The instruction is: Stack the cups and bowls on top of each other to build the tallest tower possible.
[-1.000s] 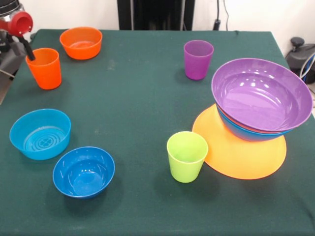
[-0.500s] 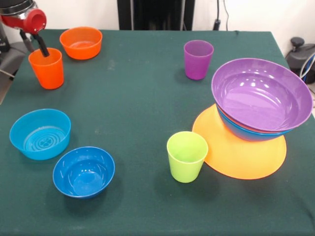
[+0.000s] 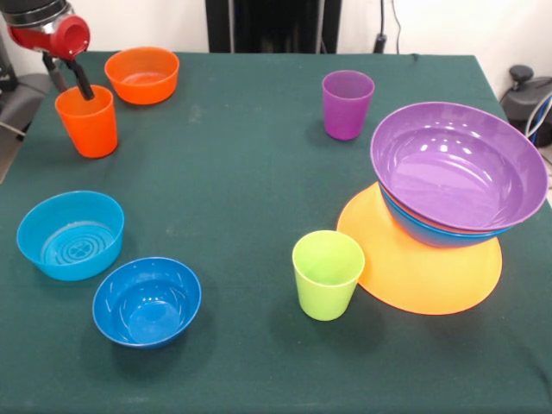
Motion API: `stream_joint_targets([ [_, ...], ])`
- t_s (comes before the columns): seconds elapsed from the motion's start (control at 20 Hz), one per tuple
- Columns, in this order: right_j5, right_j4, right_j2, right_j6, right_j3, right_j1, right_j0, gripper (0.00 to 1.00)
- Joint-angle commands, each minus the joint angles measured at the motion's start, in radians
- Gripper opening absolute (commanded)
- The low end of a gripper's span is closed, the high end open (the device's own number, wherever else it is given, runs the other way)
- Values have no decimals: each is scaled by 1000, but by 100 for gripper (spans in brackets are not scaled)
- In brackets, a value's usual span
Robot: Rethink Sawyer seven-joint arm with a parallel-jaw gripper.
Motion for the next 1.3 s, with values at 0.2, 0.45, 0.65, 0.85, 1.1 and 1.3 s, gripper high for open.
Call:
stream_joint_targets([
  [0.2,-85,-141,-65,-138,38,80,70,100],
  [0.45,-81,-167,-73,-150,16,84,78,100],
  [0.65,-83,-195,-77,-153,-8,108,83,100],
  [0.85,-87,-211,-79,-139,-10,114,90,100],
  [1.1,-79,-220,-84,-140,-8,93,96,100],
  [1.3,-68,-214,-78,-139,-3,83,99,100],
])
